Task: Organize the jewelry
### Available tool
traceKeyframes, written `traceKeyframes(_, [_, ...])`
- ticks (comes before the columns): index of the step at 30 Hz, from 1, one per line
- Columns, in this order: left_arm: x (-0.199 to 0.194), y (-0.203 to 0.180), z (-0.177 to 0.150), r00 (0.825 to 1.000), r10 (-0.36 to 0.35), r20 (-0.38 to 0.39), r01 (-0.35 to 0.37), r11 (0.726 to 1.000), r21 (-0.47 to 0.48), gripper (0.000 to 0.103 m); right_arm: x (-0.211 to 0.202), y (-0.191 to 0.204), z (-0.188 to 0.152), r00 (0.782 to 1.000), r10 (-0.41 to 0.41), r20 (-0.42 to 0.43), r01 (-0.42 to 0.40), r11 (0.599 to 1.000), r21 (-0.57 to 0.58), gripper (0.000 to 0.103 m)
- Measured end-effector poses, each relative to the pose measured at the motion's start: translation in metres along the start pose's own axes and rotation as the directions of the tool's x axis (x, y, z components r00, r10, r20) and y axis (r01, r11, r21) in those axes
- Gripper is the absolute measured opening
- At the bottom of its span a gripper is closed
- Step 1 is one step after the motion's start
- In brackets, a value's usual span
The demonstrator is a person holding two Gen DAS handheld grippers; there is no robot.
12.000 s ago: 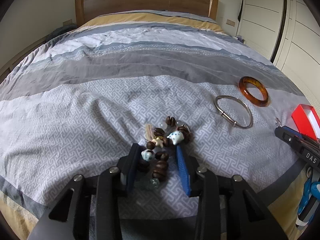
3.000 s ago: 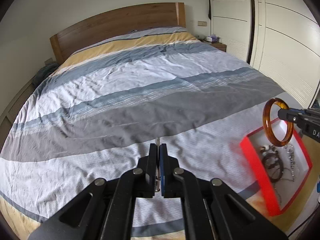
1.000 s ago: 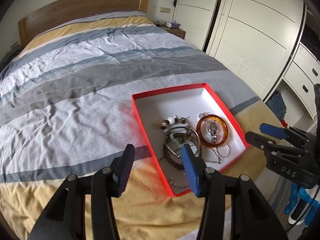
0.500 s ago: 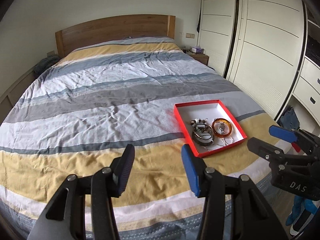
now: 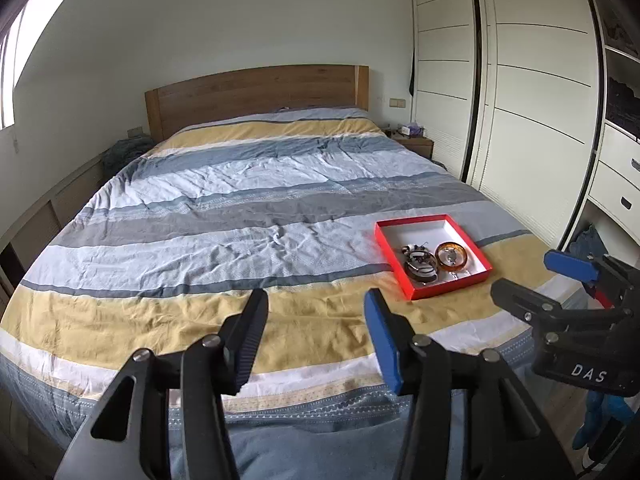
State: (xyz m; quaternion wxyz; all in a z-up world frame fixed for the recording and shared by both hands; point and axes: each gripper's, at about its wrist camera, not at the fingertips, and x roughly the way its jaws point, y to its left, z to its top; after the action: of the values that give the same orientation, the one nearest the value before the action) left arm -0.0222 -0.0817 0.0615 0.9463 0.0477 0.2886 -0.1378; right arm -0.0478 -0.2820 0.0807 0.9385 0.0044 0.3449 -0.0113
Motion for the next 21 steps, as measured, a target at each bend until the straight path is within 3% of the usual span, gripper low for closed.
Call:
traceKeyframes(9, [-0.048,0.009,-0.012,0.997,0.038,0.066,-0.038,0.999,-0.003,0.050,-0.027,0.011,-0.024,1.000,-0.001,0.021,0.001,1.000,-0.002,0.089])
traceKeyframes(21, [-0.080,0.013,-0.023,0.993,0.044,0.112,-0.044,0.999,-0.006,0.050,-0.052,0.019,-0.038,0.999,-0.002,0.054,0.004,1.000,-0.023,0.094])
